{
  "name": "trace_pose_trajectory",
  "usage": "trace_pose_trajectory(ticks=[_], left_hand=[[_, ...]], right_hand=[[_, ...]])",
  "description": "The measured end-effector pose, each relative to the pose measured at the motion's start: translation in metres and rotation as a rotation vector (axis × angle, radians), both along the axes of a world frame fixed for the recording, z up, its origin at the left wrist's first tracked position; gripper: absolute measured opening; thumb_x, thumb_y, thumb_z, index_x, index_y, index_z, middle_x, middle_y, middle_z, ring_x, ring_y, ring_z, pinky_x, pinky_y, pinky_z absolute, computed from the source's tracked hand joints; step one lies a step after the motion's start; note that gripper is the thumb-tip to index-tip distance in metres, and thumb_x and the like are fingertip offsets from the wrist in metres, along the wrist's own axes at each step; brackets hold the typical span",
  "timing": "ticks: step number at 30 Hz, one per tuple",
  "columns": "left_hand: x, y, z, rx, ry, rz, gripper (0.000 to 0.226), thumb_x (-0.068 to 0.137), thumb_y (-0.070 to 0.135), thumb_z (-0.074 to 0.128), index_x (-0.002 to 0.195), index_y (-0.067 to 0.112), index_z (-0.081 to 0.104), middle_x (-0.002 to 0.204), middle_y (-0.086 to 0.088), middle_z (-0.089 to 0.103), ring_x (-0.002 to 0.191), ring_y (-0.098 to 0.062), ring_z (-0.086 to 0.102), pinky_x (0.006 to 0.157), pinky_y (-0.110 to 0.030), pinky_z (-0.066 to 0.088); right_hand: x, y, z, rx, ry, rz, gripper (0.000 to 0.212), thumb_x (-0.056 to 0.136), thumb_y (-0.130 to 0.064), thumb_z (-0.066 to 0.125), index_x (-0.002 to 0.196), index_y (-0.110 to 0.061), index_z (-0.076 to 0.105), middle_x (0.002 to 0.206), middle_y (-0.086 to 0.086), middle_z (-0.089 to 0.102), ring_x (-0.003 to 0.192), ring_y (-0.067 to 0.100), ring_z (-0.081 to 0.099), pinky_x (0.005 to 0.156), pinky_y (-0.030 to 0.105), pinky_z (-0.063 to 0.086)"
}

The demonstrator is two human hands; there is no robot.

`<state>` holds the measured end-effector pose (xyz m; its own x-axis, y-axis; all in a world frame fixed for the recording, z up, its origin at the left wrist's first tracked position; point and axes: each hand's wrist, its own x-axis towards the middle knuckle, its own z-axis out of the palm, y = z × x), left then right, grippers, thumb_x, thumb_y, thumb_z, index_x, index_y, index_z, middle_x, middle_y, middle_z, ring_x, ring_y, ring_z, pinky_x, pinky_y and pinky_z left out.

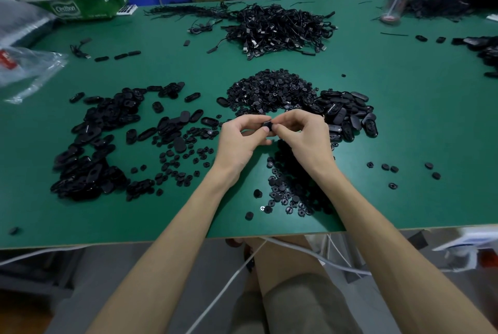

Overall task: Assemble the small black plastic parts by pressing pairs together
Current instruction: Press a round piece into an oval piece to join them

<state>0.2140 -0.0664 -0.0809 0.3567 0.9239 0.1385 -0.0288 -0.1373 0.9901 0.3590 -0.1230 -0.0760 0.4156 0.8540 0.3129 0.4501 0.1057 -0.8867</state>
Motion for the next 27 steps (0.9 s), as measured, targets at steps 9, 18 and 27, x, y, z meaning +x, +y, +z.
trace_pose_trajectory(ticks=[9,18,27], left_hand=[[-0.0013,-0.0013,0.0009,-0.002,-0.011,-0.023,0.02,0.093,-0.005,0.069,0.111,0.0,0.074,0.096,-0.011,0.078,0.093,-0.023,0.077,0.08,-0.031,0.062],[-0.0037,-0.002,0.0044,-0.012,-0.058,-0.069,0.019,0.096,-0.004,0.066,0.115,-0.005,0.071,0.099,-0.021,0.077,0.089,-0.028,0.077,0.08,-0.032,0.062],[-0.0029,-0.0043,0.0031,0.041,0.002,-0.076,0.02,0.094,0.0,0.071,0.113,-0.006,0.07,0.094,-0.022,0.076,0.083,-0.028,0.075,0.082,-0.037,0.063]], right_hand=[[-0.003,-0.0029,0.0037,0.011,-0.021,-0.009,0.007,0.087,-0.011,0.079,0.088,-0.017,0.075,0.08,-0.006,0.072,0.07,-0.001,0.062,0.065,0.01,0.046],[0.001,-0.0016,0.002,0.037,0.034,0.0,0.017,0.083,-0.016,0.085,0.094,-0.015,0.073,0.092,0.001,0.069,0.08,0.011,0.06,0.074,0.019,0.049],[0.004,0.0003,-0.0006,0.042,0.264,0.049,0.012,0.081,-0.01,0.086,0.088,-0.006,0.077,0.076,0.003,0.074,0.068,0.011,0.065,0.062,0.023,0.052]])
